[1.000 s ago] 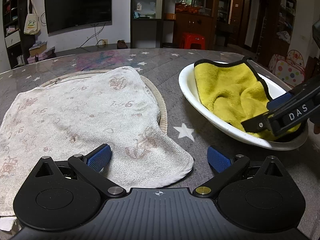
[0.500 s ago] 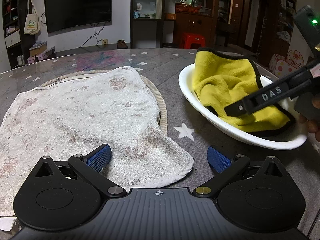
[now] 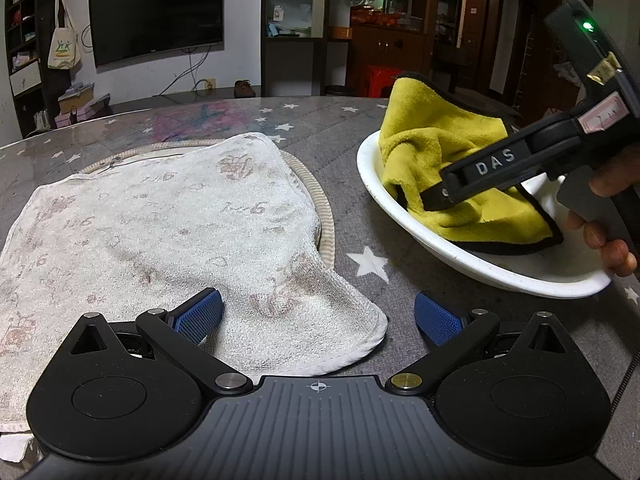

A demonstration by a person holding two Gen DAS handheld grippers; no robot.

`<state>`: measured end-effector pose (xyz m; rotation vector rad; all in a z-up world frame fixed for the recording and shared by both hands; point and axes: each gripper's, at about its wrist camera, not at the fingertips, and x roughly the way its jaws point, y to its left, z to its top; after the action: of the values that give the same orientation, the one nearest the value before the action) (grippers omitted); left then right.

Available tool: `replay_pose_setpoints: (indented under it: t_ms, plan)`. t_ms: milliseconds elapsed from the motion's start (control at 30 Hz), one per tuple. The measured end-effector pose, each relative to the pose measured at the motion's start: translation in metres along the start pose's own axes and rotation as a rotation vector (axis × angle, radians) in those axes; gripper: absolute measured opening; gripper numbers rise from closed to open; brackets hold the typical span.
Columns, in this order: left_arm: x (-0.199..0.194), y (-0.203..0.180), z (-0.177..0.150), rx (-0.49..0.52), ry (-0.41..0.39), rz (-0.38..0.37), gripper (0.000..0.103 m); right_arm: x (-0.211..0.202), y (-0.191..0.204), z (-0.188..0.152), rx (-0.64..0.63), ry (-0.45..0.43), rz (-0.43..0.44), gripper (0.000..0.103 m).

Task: Clean bowl
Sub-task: 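Keep rubbing the yellow cloth inside the bowl with the right gripper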

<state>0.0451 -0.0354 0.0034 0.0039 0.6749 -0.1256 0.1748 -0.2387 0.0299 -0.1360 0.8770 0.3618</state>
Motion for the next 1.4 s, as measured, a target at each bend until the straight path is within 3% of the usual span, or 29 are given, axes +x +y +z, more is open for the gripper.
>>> replay_pose_setpoints:
  t_ms: [233, 1033, 1400]
  plan:
    - [0.001, 0.000, 0.000, 0.000, 0.000, 0.000, 0.103, 0.002, 0.002, 0.002, 0.010, 0.003, -0.010, 0.103]
    - [0.001, -0.001, 0.000, 0.000, 0.000, 0.000, 0.103, -0.034, -0.001, -0.040, -0.043, 0.020, 0.035, 0.103]
    - [0.001, -0.001, 0.000, -0.001, 0.000, 0.000, 0.103, -0.035, -0.003, -0.039, -0.054, 0.033, 0.039, 0.103]
